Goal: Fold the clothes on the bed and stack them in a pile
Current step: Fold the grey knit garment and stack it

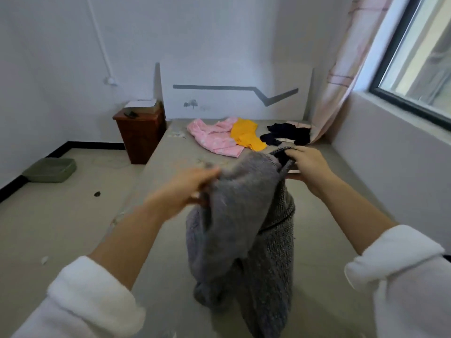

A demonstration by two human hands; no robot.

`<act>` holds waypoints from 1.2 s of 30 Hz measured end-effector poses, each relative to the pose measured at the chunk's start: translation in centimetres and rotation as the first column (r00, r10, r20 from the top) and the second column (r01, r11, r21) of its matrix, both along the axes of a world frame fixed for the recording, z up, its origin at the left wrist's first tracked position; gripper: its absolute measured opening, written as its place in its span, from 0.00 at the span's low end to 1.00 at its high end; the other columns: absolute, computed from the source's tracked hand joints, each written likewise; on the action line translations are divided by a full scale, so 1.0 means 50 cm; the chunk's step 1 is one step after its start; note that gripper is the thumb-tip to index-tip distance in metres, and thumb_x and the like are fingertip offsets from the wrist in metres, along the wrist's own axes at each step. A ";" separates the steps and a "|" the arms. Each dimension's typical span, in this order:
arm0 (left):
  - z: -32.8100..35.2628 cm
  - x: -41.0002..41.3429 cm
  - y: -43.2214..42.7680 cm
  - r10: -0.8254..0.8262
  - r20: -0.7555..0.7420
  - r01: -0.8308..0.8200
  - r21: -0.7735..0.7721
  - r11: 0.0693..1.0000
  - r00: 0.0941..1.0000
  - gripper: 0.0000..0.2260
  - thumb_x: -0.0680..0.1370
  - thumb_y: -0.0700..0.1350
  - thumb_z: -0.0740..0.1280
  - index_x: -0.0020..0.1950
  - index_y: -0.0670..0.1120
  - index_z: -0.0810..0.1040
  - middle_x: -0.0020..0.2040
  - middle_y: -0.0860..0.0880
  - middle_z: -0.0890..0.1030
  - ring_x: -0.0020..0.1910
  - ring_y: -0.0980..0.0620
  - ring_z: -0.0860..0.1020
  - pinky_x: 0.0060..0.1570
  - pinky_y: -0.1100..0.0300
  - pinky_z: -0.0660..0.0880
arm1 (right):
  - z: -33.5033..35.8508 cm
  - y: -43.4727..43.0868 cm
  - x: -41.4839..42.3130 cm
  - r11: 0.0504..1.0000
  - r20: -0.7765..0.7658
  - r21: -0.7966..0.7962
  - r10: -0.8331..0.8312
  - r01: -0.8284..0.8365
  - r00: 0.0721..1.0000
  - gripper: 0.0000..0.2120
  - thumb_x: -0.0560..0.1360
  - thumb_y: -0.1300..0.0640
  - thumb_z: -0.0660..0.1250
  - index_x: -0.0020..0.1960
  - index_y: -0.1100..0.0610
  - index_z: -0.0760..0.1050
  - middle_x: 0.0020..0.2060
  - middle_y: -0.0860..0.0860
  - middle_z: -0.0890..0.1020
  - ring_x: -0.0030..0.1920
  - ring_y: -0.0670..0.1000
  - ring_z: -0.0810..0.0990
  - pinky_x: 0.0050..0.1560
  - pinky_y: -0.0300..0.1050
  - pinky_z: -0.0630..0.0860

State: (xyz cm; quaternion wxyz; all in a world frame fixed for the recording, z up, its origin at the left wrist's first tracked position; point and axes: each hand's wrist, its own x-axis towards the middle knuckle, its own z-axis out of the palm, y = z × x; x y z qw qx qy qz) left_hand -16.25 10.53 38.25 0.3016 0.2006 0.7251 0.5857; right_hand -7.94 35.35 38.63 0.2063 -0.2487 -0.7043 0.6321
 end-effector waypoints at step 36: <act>-0.167 0.129 0.097 0.068 -0.469 -0.026 0.096 0.995 0.881 0.06 0.78 0.49 0.65 0.40 0.56 0.73 0.37 0.58 0.79 0.35 0.62 0.77 0.30 0.67 0.70 | -0.033 0.254 0.198 0.928 -0.317 -0.186 -0.368 0.323 0.874 0.11 0.80 0.65 0.56 0.45 0.56 0.74 0.36 0.49 0.82 0.41 0.47 0.80 0.47 0.42 0.78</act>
